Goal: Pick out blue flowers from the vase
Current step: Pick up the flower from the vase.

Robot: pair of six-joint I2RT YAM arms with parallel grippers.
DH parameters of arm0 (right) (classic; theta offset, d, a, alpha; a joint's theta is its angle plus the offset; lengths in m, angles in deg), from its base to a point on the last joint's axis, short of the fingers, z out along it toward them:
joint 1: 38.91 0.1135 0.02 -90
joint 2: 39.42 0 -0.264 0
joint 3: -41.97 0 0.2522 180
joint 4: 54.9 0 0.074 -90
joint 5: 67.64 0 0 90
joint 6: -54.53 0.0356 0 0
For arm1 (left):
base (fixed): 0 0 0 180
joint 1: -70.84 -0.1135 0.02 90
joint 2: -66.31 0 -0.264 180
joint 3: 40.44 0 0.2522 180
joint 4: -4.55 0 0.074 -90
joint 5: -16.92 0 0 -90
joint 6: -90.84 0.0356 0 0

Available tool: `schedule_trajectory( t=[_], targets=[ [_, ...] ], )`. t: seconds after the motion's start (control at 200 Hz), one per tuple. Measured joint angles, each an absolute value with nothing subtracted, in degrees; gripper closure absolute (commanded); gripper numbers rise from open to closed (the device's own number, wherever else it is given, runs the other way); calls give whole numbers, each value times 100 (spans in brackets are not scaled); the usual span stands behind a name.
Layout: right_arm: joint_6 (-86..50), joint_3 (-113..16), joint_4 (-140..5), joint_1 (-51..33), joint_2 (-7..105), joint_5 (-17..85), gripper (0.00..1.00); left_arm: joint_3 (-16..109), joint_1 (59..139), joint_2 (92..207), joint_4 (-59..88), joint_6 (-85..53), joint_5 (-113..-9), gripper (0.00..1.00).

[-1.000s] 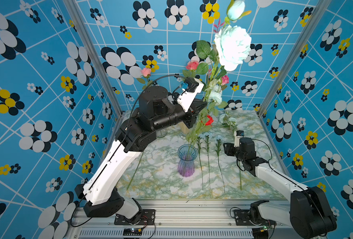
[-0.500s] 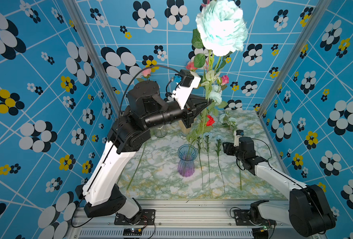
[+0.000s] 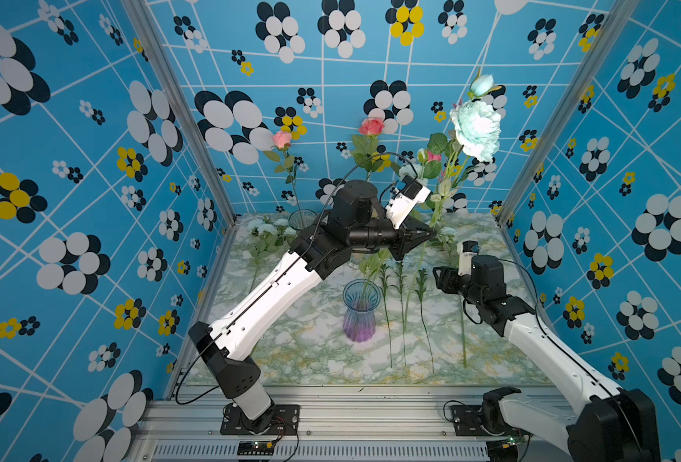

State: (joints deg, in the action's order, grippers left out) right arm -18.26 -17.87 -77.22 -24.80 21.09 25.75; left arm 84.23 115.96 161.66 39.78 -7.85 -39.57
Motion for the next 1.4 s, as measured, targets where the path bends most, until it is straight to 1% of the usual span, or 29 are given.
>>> schedule_trajectory(
  t=[0.11, 0.235, 0.395, 0.545, 0.854, 1.204, 1.299, 1.399],
  targets=[
    [-1942, -2436, -8268, -2480, 1375, 3246, 37, 8185, 11415, 16190, 3526, -1071, -3666, 100],
    [-1996, -2974, -8589, -2480, 953, 4129, 42, 8076, 11245, 16190, 2975, -1399, -3353, 100],
    [-1859, -3134, -8622, -2474, 924, 5111, 48, 8043, 11205, 16190, 2542, -1683, -3054, 100],
    [-1692, -3322, -8616, -2432, 1125, 5616, 50, 8043, 11210, 16207, 2372, -1805, -2848, 100],
    [-1581, -3951, -8458, -2279, 1289, 6062, 52, 8130, 11210, 16391, 2614, -1744, -2717, 100],
    [-1590, -4353, -8345, -1932, 1698, 6038, 55, 8194, 11212, 16491, 2737, -1738, -2556, 100],
    [-1697, -4447, -8380, -1853, 1809, 5920, 57, 8194, 11216, 16491, 2750, -1738, -2527, 100],
    [-1797, -4482, -8452, -1774, 1860, 5784, 63, 8194, 11218, 16491, 2754, -1736, -2499, 100]
  ],
)
